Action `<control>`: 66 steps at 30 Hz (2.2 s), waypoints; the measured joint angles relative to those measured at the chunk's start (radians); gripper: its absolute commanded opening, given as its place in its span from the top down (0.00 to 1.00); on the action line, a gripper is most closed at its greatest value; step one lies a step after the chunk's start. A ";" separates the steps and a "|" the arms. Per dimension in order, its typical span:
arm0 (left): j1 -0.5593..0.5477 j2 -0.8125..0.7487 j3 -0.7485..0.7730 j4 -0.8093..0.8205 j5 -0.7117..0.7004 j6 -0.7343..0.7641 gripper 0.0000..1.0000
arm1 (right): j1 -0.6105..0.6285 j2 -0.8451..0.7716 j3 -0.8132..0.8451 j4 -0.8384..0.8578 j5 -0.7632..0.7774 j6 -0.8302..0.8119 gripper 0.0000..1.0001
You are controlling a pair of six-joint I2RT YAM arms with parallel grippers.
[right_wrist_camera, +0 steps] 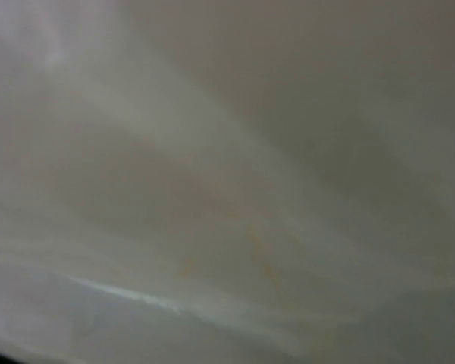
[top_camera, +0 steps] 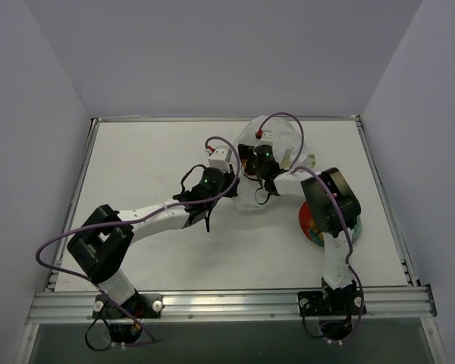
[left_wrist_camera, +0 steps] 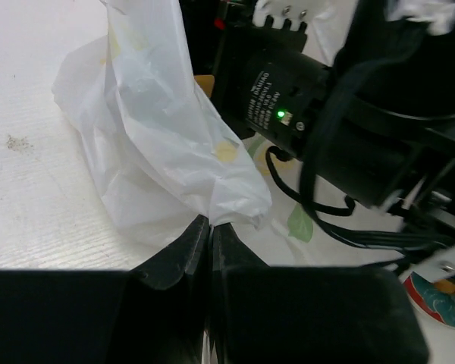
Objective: Take the fake fruits out of the plastic bag
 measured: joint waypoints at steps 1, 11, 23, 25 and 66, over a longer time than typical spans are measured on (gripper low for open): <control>0.000 -0.004 0.000 -0.002 0.000 0.000 0.98 | 0.000 0.021 0.016 0.005 0.000 0.000 0.08; 0.003 -0.007 0.000 -0.021 -0.002 0.007 0.98 | 0.019 0.022 -0.008 0.055 0.029 -0.013 0.60; 0.010 -0.006 0.060 -0.011 -0.001 0.038 0.98 | 0.090 -0.491 -0.255 -0.123 0.114 -0.012 0.58; 0.021 -0.005 0.074 -0.005 0.000 0.041 0.98 | 0.099 -0.563 -0.285 -0.181 0.113 0.001 0.56; 0.067 0.034 0.021 0.244 0.125 -0.006 0.98 | 0.080 -1.234 -0.393 -0.921 0.216 0.263 0.70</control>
